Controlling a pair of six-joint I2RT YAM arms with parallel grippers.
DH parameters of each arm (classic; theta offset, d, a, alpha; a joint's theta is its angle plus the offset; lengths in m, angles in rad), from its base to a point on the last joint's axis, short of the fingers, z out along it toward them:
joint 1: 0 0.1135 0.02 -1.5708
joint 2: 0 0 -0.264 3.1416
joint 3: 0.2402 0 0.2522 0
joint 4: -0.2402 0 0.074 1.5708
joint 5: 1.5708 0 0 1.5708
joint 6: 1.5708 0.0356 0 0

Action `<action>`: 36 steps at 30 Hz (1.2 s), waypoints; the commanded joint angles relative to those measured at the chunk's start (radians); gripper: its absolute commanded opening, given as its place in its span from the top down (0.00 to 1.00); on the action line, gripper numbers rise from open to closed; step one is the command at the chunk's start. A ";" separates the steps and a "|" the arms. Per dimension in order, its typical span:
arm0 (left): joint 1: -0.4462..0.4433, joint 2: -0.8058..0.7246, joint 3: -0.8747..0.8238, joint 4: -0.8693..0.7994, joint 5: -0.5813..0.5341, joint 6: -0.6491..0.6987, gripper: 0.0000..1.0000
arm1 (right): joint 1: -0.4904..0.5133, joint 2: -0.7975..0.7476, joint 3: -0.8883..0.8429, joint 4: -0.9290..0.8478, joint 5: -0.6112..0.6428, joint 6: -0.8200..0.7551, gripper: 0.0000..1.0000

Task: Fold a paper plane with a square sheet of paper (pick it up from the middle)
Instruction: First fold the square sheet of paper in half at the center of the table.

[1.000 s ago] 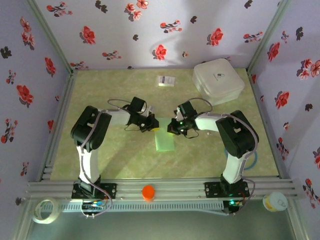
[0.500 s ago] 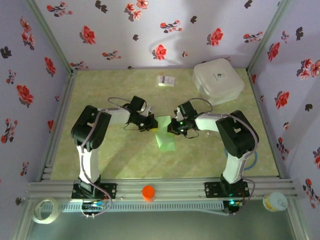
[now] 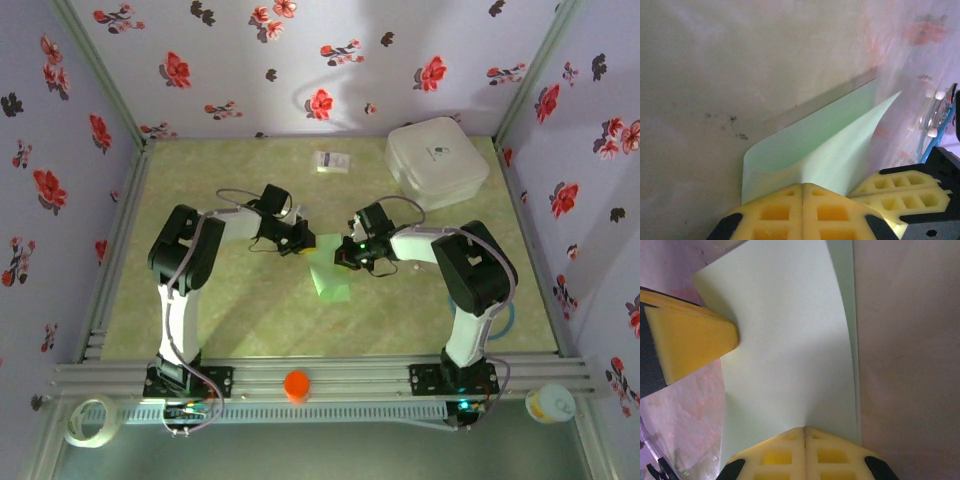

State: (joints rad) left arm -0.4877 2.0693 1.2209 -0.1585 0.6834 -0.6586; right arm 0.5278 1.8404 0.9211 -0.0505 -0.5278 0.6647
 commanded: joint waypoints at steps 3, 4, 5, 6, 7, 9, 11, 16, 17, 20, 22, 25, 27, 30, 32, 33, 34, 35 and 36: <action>0.023 0.028 0.005 -0.055 -0.020 0.023 1.00 | -0.006 0.045 -0.040 -0.107 0.078 0.012 1.00; 0.023 0.023 0.017 -0.061 -0.016 0.024 1.00 | -0.006 0.045 -0.041 -0.107 0.080 0.012 1.00; 0.023 0.016 0.027 -0.069 -0.016 0.028 1.00 | -0.006 0.046 -0.041 -0.109 0.081 0.013 1.00; 0.023 0.010 0.035 -0.076 -0.014 0.033 1.00 | -0.006 0.046 -0.040 -0.109 0.080 0.013 1.00; 0.023 0.006 0.047 -0.082 -0.005 0.040 1.00 | -0.006 0.046 -0.039 -0.110 0.082 0.012 1.00; 0.023 0.009 0.062 -0.089 0.028 0.056 1.00 | -0.006 0.046 -0.039 -0.111 0.084 0.013 1.00; 0.023 0.027 0.079 -0.107 0.058 0.081 1.00 | -0.006 0.046 -0.039 -0.111 0.087 0.015 1.00; 0.025 0.070 0.098 -0.123 0.061 0.106 1.00 | -0.006 0.047 -0.039 -0.111 0.088 0.017 1.00; 0.027 0.080 0.101 -0.123 0.055 0.103 1.00 | -0.006 0.048 -0.039 -0.112 0.087 0.016 1.00; 0.036 0.096 0.102 -0.121 0.014 0.091 1.00 | -0.005 0.048 -0.040 -0.115 0.087 0.018 1.00; 0.047 0.096 0.092 -0.107 -0.004 0.078 1.00 | -0.005 0.049 -0.040 -0.116 0.087 0.017 1.00; 0.069 0.092 0.088 -0.099 -0.042 0.041 1.00 | -0.003 0.052 -0.040 -0.117 0.087 0.017 1.00; 0.083 0.089 0.093 -0.091 -0.057 0.023 1.00 | -0.002 0.054 -0.040 -0.115 0.087 0.017 1.00; 0.099 0.098 0.123 -0.094 -0.062 0.014 1.00 | 0.000 0.056 -0.041 -0.115 0.087 0.019 1.00; 0.107 0.109 0.147 -0.101 -0.062 0.011 1.00 | 0.001 0.057 -0.040 -0.115 0.087 0.020 1.00; 0.110 0.116 0.162 -0.106 -0.062 0.011 1.00 | 0.002 0.058 -0.039 -0.114 0.085 0.018 1.00; 0.110 0.121 0.174 -0.113 -0.063 0.014 1.00 | 0.003 0.058 -0.039 -0.114 0.086 0.020 1.00; 0.112 0.129 0.187 -0.122 -0.066 0.012 1.00 | 0.003 0.059 -0.040 -0.114 0.086 0.020 1.00; 0.115 0.134 0.199 -0.133 -0.075 0.008 1.00 | 0.004 0.060 -0.039 -0.114 0.085 0.021 1.00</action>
State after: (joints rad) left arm -0.3916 2.1620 1.3838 -0.2539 0.6926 -0.6315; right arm 0.5282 1.8404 0.9211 -0.0498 -0.5247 0.6655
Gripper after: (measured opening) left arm 0.044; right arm 0.064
